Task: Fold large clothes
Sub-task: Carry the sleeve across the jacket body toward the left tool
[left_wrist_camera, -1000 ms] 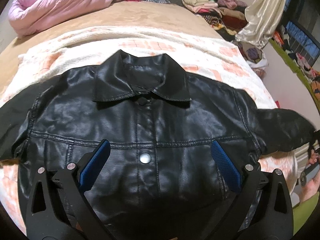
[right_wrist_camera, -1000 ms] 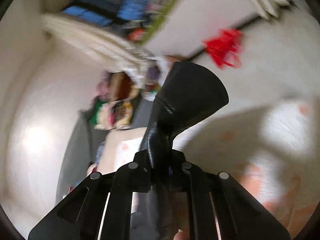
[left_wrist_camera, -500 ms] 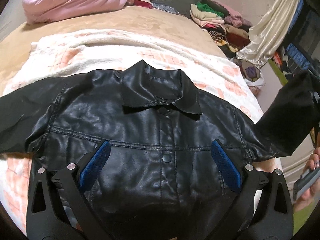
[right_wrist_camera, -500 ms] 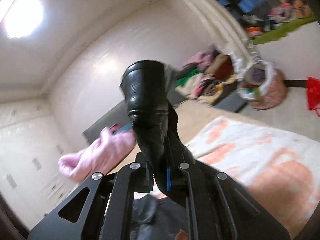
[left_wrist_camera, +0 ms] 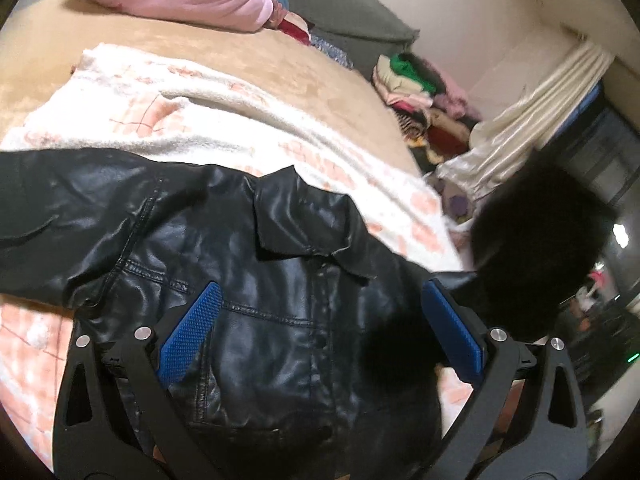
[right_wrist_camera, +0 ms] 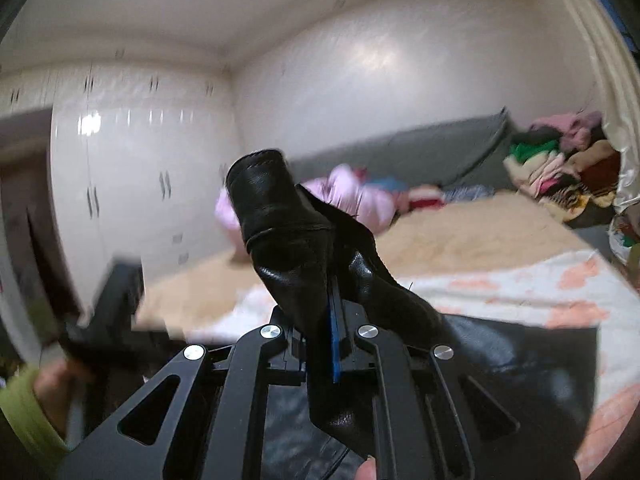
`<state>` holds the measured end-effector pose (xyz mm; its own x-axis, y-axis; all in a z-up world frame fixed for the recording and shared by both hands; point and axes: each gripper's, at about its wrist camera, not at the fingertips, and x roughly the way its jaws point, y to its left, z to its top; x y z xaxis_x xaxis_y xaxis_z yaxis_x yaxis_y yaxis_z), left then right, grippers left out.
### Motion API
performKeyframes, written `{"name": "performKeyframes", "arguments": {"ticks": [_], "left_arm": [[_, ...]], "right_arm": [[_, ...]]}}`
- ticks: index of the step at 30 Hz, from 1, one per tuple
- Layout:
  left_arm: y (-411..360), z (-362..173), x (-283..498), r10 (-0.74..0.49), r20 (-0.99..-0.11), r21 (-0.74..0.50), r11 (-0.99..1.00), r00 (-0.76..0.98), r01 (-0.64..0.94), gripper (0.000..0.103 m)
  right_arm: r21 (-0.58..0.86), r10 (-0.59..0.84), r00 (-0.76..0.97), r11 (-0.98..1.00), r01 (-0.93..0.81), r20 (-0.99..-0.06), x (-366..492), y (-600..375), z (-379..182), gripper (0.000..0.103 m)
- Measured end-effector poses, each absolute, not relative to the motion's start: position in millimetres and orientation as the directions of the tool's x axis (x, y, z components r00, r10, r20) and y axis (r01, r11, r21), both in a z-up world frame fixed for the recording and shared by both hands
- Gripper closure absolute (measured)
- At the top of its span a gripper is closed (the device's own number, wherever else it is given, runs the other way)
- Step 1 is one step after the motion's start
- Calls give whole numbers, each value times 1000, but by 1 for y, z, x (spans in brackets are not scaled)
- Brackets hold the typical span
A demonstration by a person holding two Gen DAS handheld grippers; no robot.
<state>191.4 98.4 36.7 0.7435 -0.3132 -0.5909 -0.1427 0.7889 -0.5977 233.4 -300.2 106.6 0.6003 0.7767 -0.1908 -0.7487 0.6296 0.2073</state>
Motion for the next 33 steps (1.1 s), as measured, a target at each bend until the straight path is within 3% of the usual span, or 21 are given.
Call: {"name": "performKeyframes", "arguments": {"ticks": [12,21,28,29,31,32,33], "left_arm": [[125,19,174,-366,-540,-699,696,758,-163,9],[132,4,164,-402,-550,-722,669,732,-175,9],[141,-9,154,-397,-577,-722,656,714,-218,9],[142,-11,152,-401,-580,-724,653,709,-222,9],[142,-14,150,-399,-591,-718,656,701,-232,9],[141,-16,150,-399,-598,-714,659,696,-236,9],[140,-19,149,-401,-605,-712,660,688,-241,9]], "right_arm": [[144,729,497,619,-772,-471,230,-228,43,96],[110,739,399,534,-838,-542,202,-189,6,92],[164,671,278,516,-841,-687,199,-171,-27,84],[163,667,274,514,-842,-693,198,-171,-28,80],[157,652,264,513,-844,-711,197,-172,-26,45],[171,657,246,503,-847,-713,196,-173,-25,10],[197,682,237,495,-846,-692,193,-178,-20,6]]}}
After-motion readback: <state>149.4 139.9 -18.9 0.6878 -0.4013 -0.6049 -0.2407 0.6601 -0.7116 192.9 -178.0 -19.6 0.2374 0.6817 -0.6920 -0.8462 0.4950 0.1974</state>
